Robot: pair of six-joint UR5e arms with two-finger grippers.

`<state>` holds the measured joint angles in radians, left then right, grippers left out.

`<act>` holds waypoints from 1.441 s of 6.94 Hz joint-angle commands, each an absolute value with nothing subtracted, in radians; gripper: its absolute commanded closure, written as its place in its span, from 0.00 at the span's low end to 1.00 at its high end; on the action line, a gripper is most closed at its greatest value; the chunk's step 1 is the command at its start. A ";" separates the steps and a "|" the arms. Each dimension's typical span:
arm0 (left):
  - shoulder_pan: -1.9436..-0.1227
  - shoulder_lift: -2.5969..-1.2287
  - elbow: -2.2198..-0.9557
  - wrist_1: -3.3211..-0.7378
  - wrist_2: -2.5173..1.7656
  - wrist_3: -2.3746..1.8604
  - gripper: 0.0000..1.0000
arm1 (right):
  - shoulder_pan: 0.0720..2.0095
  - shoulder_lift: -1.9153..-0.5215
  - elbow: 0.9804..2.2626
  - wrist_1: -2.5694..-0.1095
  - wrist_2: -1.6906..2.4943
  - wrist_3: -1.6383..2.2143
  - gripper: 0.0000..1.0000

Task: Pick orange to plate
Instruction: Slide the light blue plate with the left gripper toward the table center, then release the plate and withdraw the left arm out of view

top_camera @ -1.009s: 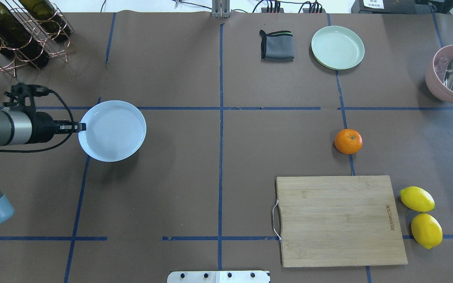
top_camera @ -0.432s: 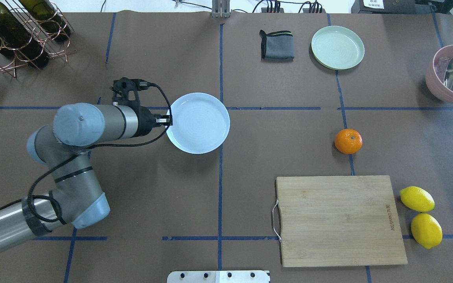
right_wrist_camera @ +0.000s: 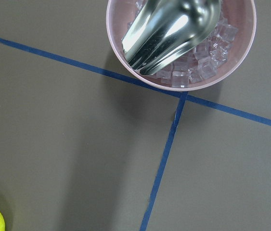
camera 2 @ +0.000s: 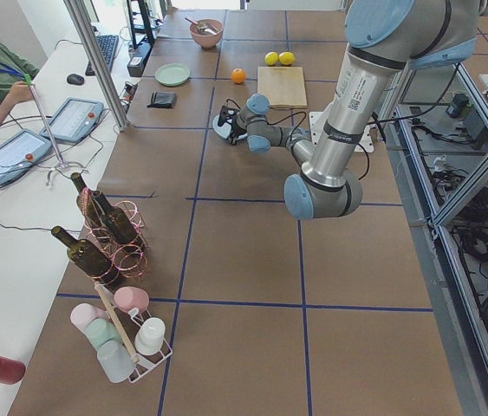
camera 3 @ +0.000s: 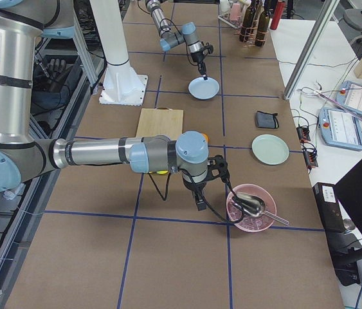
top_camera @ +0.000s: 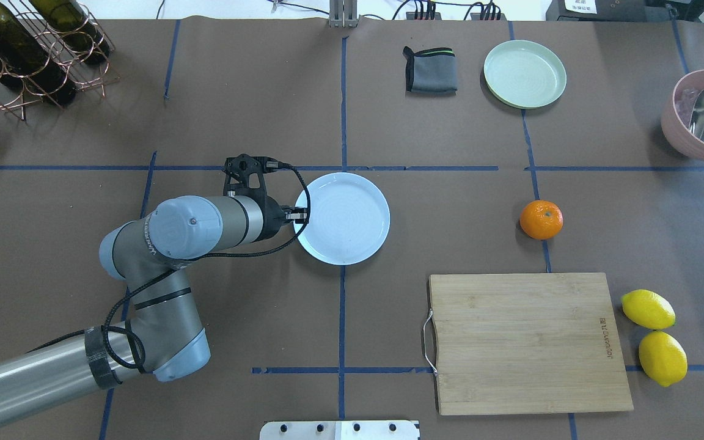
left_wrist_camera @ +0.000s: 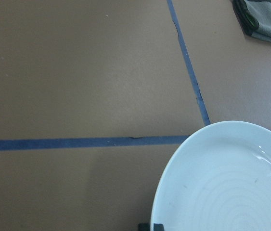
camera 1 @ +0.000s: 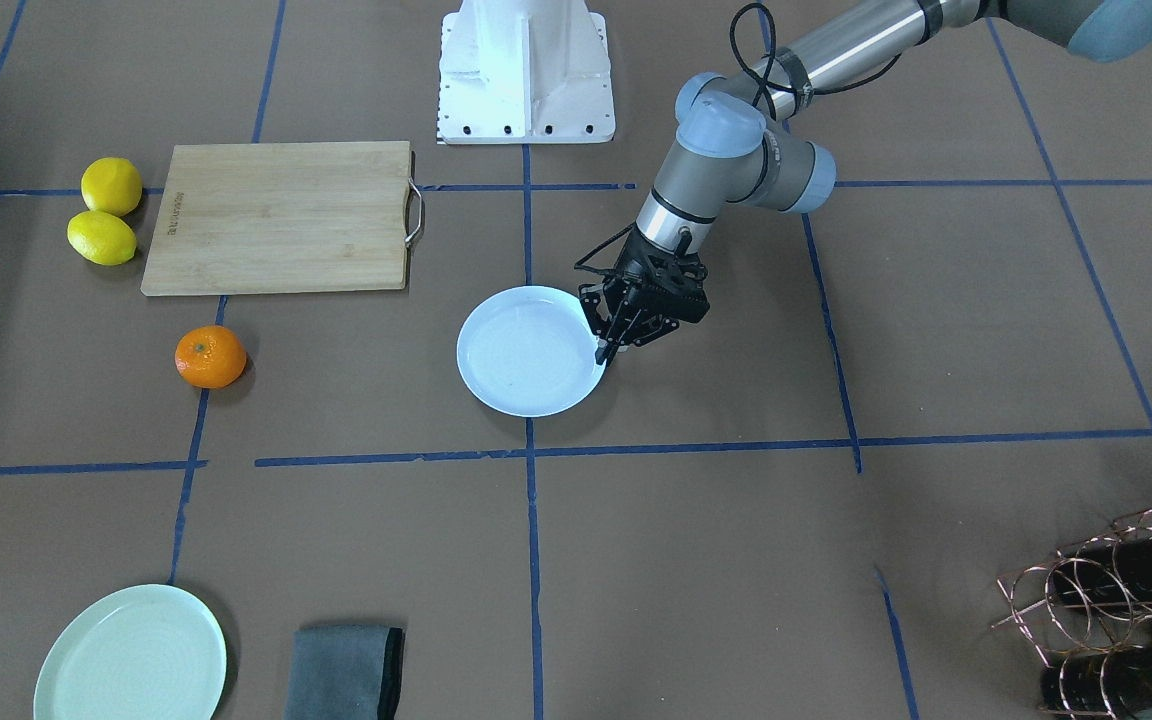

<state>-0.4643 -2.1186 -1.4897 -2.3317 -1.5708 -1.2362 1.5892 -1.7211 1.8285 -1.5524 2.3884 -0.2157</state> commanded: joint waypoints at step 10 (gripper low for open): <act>-1.126 -1.740 -1.916 -1.870 -2.054 -0.140 0.00 | 1.588 -1.707 1.847 -1.483 2.483 -0.178 0.00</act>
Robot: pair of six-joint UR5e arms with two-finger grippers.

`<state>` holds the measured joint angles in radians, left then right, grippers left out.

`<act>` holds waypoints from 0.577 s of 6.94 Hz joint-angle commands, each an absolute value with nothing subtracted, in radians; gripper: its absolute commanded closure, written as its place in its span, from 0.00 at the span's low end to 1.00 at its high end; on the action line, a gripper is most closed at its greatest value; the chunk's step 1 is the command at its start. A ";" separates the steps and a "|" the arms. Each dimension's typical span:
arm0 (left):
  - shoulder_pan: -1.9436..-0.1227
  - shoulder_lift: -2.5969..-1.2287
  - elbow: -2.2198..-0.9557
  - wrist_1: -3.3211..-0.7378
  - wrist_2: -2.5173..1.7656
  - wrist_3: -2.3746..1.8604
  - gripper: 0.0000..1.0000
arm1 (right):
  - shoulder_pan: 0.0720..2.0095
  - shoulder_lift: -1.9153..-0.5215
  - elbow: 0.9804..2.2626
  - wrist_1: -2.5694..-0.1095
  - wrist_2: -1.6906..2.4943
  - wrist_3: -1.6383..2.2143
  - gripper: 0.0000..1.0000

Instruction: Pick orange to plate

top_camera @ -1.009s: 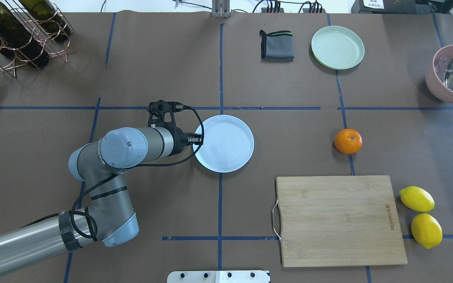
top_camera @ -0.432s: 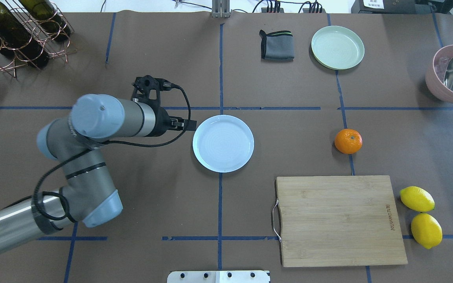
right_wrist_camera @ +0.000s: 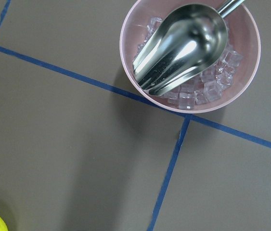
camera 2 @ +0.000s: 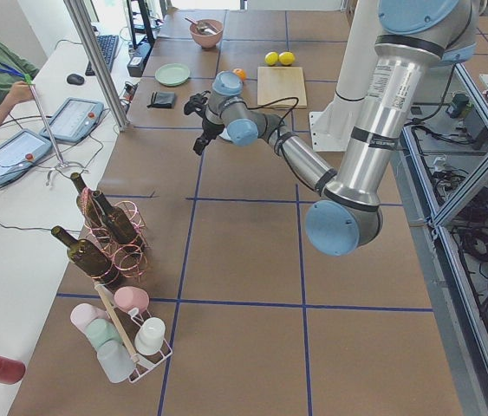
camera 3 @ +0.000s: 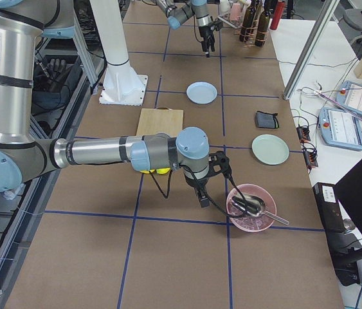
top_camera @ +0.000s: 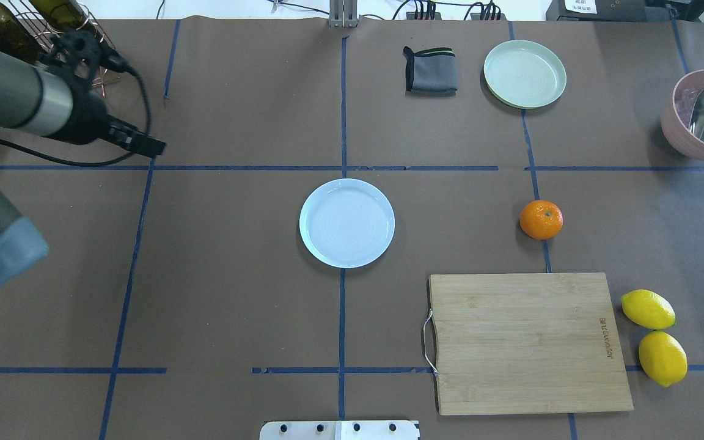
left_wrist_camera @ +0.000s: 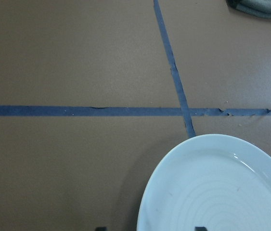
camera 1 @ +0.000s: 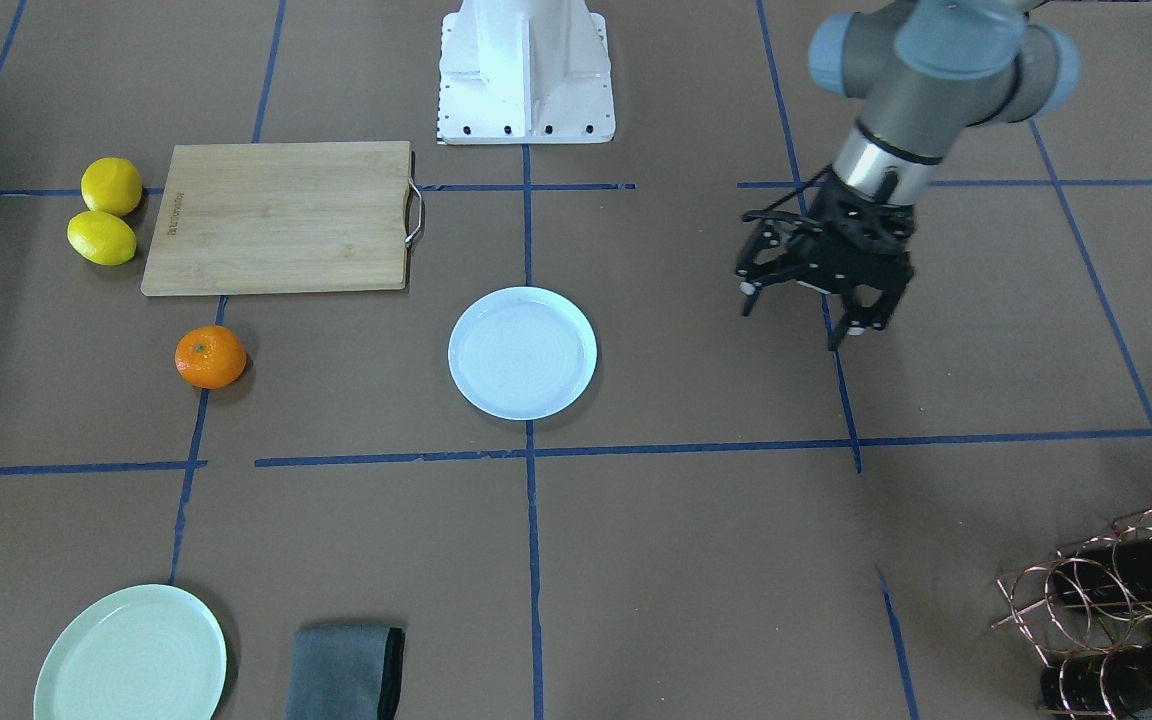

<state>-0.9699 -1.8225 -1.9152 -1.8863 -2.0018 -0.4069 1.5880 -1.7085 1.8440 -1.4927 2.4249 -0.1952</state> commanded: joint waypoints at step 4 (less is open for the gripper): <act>-1.527 -1.664 -1.642 -1.596 -2.316 0.115 0.00 | 1.586 -1.704 1.845 -1.389 2.519 -0.166 0.00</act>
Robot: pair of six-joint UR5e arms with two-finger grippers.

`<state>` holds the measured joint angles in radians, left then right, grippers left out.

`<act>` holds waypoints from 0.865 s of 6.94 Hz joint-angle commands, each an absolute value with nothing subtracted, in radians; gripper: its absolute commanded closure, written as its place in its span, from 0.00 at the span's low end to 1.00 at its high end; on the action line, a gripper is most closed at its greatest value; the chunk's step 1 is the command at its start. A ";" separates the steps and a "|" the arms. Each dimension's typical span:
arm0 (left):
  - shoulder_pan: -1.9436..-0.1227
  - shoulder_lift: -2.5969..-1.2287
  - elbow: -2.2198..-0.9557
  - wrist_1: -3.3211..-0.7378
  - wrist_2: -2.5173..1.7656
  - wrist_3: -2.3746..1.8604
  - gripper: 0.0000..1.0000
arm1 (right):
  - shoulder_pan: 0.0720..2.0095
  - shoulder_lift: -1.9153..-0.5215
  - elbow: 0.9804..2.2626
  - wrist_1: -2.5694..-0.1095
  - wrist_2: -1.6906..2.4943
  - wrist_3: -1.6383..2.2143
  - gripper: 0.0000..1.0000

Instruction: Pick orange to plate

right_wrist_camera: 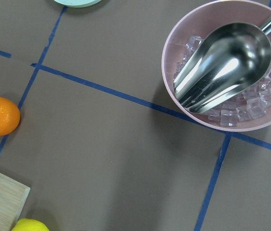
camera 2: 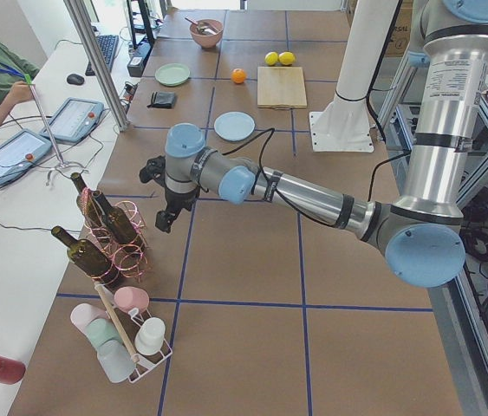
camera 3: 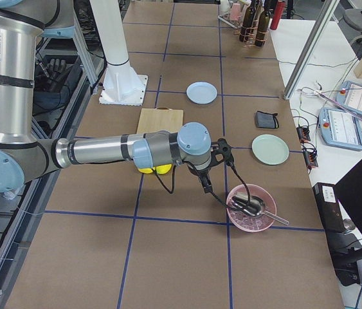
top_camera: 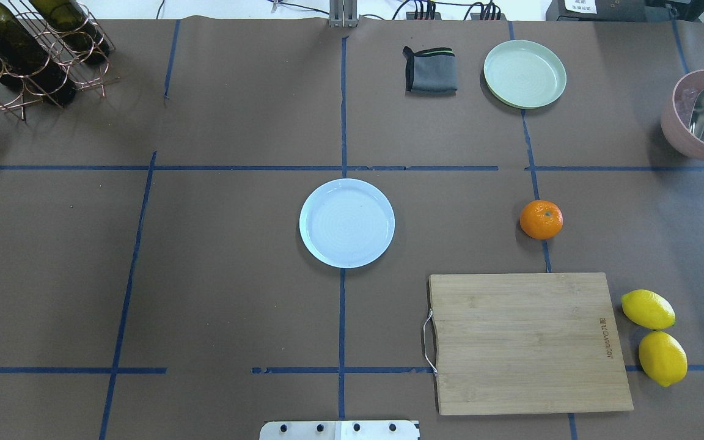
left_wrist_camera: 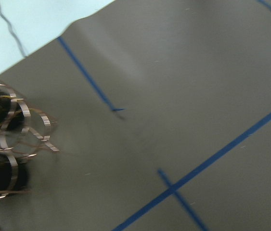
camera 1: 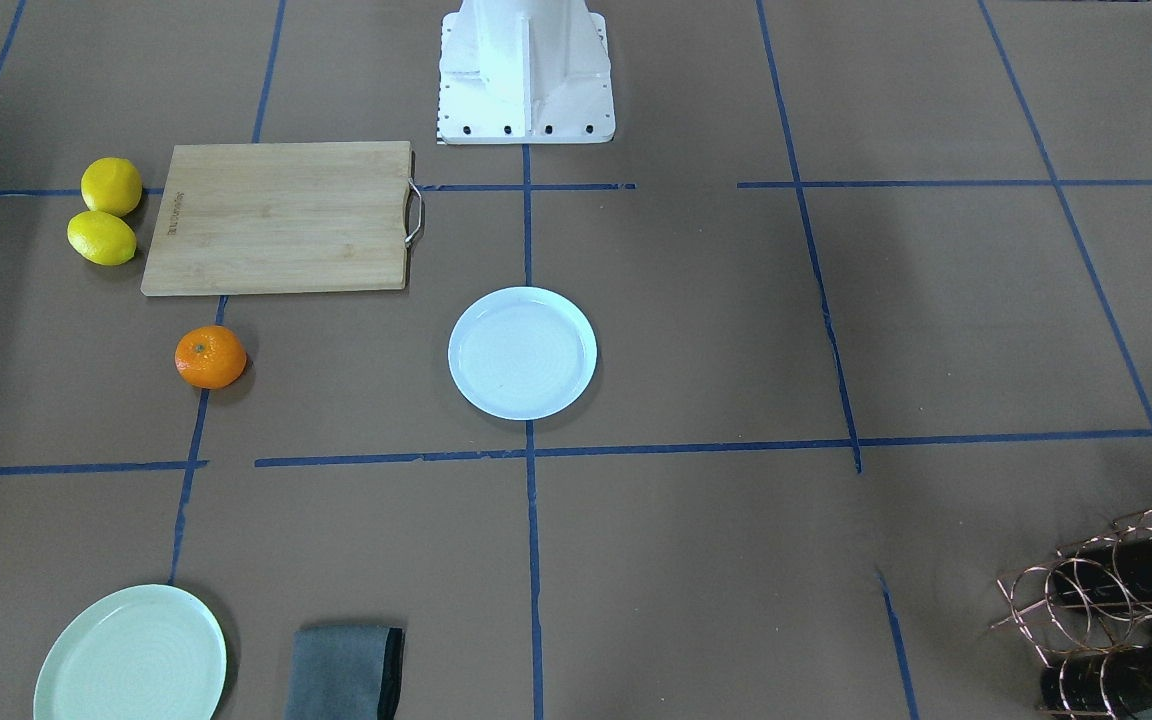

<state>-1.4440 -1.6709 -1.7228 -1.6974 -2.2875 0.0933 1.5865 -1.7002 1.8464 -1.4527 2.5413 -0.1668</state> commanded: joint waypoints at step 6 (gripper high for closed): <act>-1.608 -1.506 -1.674 -1.546 -2.316 0.126 0.00 | 1.087 -1.536 1.875 -1.253 2.159 0.465 0.00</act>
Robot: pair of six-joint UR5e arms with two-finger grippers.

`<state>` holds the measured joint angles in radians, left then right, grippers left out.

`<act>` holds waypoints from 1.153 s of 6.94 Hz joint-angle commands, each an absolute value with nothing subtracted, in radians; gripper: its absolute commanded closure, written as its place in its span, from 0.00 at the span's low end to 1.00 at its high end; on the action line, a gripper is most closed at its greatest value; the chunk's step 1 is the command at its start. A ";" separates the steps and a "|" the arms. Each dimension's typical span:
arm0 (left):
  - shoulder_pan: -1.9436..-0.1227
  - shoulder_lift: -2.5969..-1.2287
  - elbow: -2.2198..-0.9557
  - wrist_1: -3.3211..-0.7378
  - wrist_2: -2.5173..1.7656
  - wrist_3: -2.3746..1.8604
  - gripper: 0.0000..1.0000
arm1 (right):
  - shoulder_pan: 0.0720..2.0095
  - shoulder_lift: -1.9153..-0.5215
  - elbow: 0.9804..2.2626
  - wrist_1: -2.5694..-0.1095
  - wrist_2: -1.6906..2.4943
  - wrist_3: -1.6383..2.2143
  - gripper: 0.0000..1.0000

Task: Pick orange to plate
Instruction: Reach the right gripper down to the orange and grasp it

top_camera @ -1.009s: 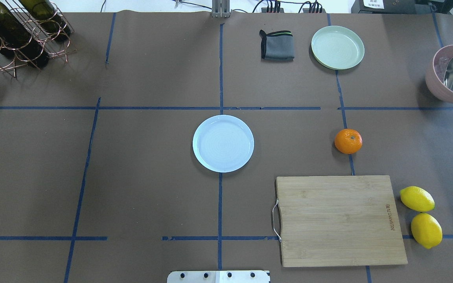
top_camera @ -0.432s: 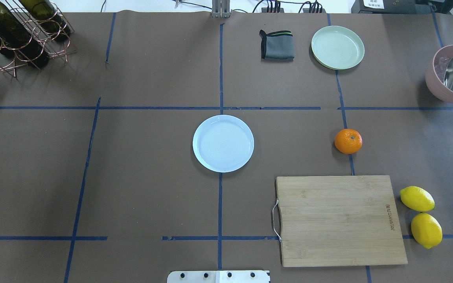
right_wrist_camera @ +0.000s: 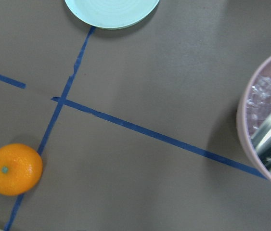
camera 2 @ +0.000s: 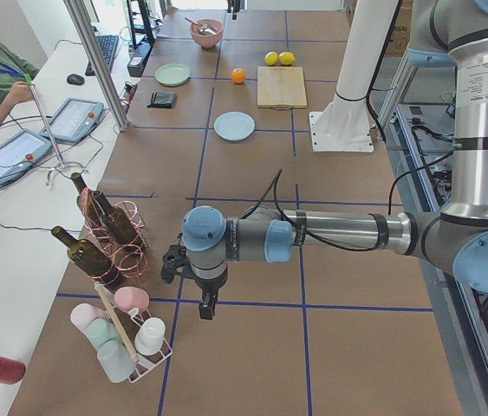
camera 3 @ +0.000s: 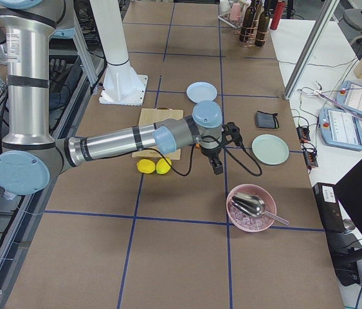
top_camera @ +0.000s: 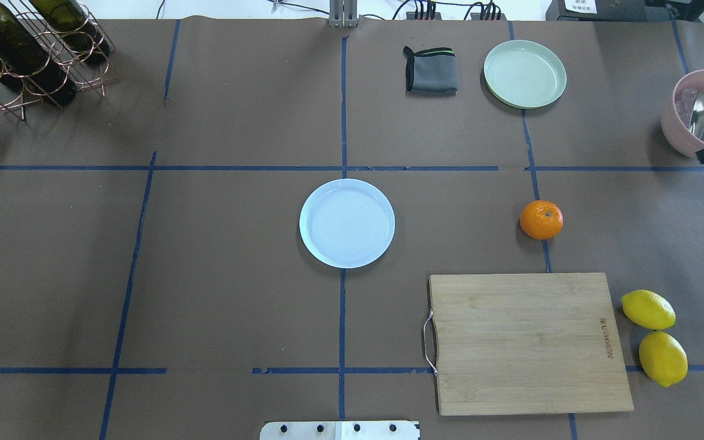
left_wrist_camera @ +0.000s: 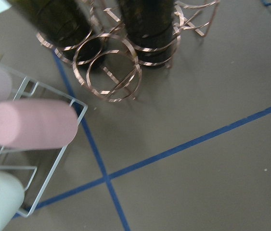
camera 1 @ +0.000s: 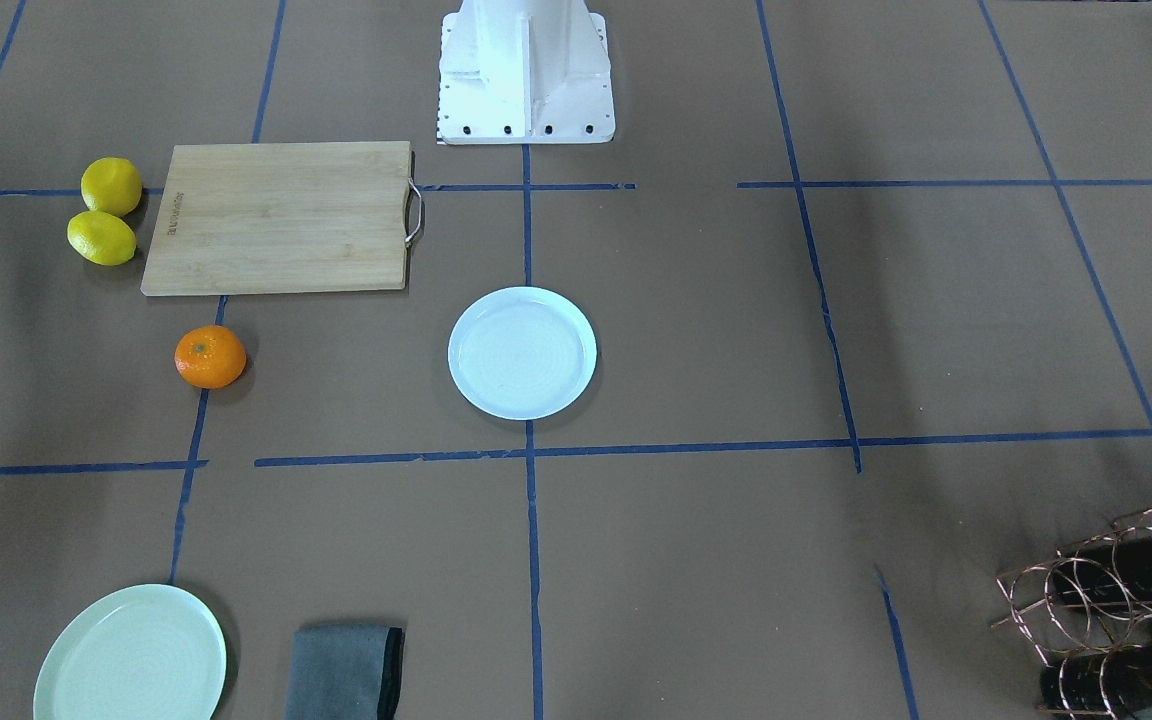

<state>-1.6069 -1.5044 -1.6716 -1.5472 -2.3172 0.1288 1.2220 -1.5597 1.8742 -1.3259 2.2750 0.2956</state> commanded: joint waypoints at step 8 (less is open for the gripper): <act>-1.608 -1.516 -1.681 -1.552 -2.318 0.121 0.00 | 0.730 -1.433 1.792 -1.175 1.830 0.792 0.00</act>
<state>-1.6076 -1.5152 -1.6805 -1.5513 -2.3178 0.1212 0.7483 -1.4333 1.8089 -1.1753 1.8526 0.7908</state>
